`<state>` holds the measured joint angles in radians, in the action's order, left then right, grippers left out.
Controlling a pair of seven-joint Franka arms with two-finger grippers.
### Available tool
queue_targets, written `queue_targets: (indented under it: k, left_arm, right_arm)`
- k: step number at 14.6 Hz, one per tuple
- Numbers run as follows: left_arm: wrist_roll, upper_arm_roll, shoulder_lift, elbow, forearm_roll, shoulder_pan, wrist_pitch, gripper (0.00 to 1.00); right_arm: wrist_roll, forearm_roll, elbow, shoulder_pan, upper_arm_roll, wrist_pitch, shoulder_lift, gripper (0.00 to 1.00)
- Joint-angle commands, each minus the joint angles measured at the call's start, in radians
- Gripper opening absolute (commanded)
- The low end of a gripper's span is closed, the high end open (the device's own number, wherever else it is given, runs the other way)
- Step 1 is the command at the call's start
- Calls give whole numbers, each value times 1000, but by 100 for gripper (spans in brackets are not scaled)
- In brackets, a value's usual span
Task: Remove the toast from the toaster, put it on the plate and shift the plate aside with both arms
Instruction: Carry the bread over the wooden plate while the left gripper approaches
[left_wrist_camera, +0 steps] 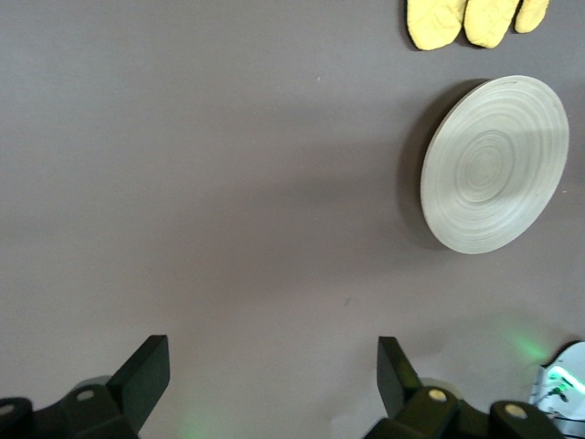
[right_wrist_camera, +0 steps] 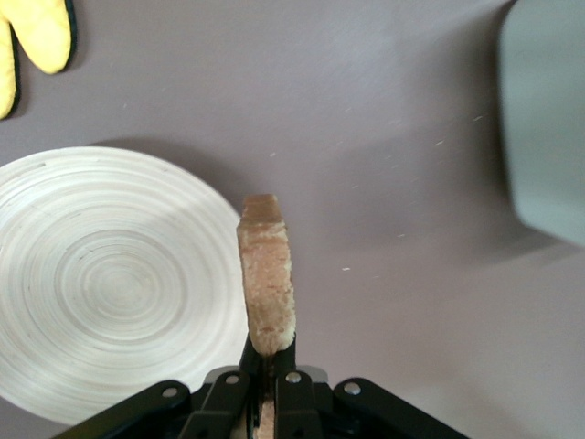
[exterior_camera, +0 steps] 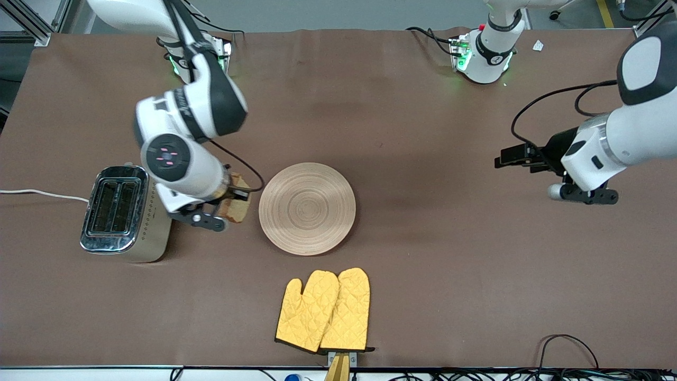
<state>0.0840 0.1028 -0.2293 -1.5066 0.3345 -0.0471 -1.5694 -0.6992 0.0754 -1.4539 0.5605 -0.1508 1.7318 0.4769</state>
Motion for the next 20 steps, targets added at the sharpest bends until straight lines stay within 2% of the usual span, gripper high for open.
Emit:
queue_targets:
  k: [1,5,7,10,11,13,14,15,16,17,20]
  left_arm:
    - [-12,3,-37,23,37,0,-11,100]
    - [-13,3,-88,22,121,-5,-49,100]
    - [-16,5,-110,22,124,-7,-73,100]
    - [-62,5,-156,23,162,-7,-109,100]
    - [-76,5,-166,23,176,-7,-113,100]
    - [-76,5,-170,23,178,-7,-113,100]
    - [-76,5,-173,22,178,-5,-113,100]
    - [-78,5,-173,22,178,-4,-113,100]
    - [-79,5,-176,23,179,1,-113,100]
    - [-79,5,-182,23,181,3,-113,100]
    - [-79,5,-197,23,218,3,-115,100]
  right_arm:
    - [-89,6,29,48,-12,15,64,8]
    - [-187,12,29,116,-12,119,152,8]
    - [-258,17,29,130,-12,185,176,9]
    - [-328,21,29,160,-10,288,207,17]
    - [-342,21,29,171,-10,319,216,25]
    - [-352,24,29,185,-9,371,227,46]
    - [-352,35,29,185,2,388,227,55]
    - [-350,73,32,183,4,394,227,68]
    - [-353,101,36,183,4,394,224,95]
    - [-347,104,52,179,4,393,221,100]
    - [-332,99,87,164,0,379,201,100]
